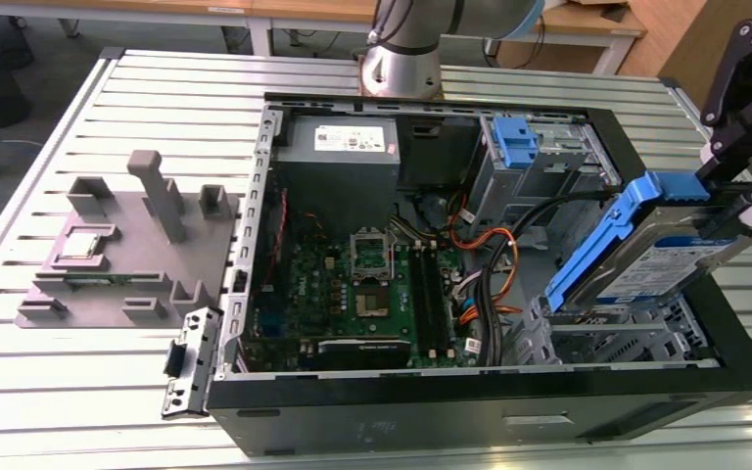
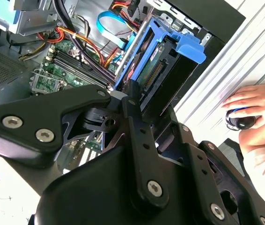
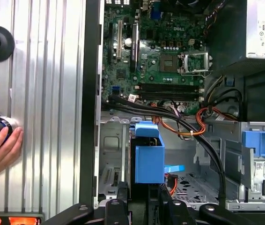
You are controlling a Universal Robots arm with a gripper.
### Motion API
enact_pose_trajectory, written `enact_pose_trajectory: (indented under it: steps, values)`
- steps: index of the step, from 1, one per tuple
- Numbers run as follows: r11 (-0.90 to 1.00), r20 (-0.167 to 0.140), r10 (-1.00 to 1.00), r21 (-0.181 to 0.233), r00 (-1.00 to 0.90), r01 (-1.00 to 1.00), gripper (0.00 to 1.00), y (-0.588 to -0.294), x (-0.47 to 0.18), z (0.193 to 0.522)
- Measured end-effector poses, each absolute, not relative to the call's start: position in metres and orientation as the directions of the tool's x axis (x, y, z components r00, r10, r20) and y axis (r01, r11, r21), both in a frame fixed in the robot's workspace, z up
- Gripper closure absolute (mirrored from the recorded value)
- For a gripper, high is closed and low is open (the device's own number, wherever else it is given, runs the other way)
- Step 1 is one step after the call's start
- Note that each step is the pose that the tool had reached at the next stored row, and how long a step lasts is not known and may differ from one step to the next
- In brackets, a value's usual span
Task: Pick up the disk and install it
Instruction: 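Insert the disk into the insertion slot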
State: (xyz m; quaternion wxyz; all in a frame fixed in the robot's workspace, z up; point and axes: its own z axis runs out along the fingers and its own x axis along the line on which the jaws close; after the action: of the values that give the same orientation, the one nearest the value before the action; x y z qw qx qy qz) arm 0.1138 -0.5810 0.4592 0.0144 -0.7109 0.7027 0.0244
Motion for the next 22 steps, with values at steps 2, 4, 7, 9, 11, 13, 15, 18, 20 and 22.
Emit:
enact_pose_trajectory:
  steps: [2,4,7,9,11,13,15,18,20,22]
  values:
    - [-0.012,-0.055,-0.998,0.014,0.011,-1.0,0.65,-0.581,0.1138,0.4574]
    - [-0.011,-0.054,-0.998,0.014,0.011,-1.0,0.65,-0.581,0.1138,0.4564]
    - [-0.007,-0.054,-0.998,0.014,0.007,-1.0,0.65,-0.5811,0.1139,0.4556]
    - [-0.006,-0.055,-0.998,0.014,0.006,-1.0,0.65,-0.5811,0.1139,0.455]
    - [-0.004,-0.054,-0.999,0.014,0.004,-1.0,0.65,-0.5812,0.1139,0.4543]
    - [-0.003,-0.054,-0.999,0.014,0.003,-1.0,0.65,-0.5813,0.1139,0.454]
    - [-0.003,-0.054,-0.999,0.014,0.003,-1.0,0.65,-0.5813,0.1139,0.4539]
    - [0.002,-0.054,-0.999,0.014,-0.003,-1.0,0.65,-0.5812,0.1139,0.453]
    - [0.002,-0.054,-0.999,0.014,-0.003,-1.0,0.65,-0.5813,0.1139,0.453]
    - [0.003,-0.055,-0.999,0.014,-0.003,-1.0,0.65,-0.5812,0.1139,0.4524]
